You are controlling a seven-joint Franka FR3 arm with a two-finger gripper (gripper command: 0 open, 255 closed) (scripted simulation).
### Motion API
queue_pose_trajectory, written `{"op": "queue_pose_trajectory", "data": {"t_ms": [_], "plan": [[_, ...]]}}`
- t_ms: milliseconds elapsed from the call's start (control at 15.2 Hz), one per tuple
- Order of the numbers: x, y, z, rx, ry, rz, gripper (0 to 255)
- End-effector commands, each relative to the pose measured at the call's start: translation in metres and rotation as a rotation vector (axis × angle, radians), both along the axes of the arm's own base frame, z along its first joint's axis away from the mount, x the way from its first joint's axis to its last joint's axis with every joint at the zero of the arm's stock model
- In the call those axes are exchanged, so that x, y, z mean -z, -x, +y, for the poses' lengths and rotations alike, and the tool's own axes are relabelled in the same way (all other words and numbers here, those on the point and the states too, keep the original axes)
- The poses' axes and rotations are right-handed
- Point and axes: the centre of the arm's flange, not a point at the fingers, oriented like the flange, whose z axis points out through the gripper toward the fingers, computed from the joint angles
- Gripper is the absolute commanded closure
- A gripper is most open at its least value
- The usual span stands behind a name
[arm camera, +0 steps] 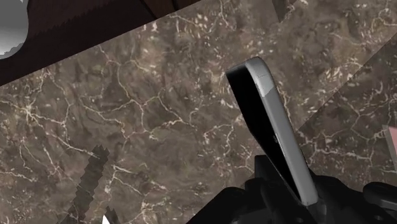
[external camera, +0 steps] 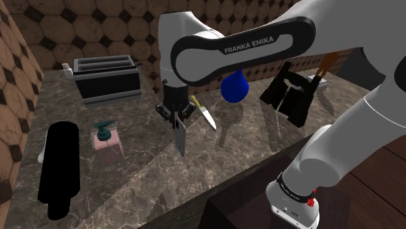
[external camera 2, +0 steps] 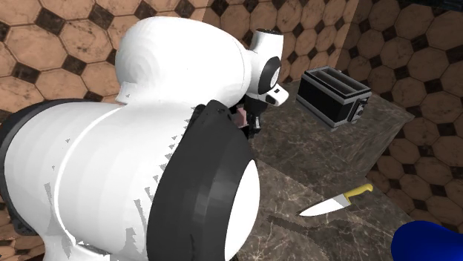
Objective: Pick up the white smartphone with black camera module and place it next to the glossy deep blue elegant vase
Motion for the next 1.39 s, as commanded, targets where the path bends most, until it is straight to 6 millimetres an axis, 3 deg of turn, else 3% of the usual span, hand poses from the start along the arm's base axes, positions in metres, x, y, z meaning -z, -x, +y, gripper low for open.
{"op": "queue_pose_trajectory", "data": {"t_ms": [0,1320], "plan": [[-0.011,0.000,-0.001,0.000,0.000,0.000,255],[-0.116,0.000,-0.001,0.000,0.000,0.000,255]]}}
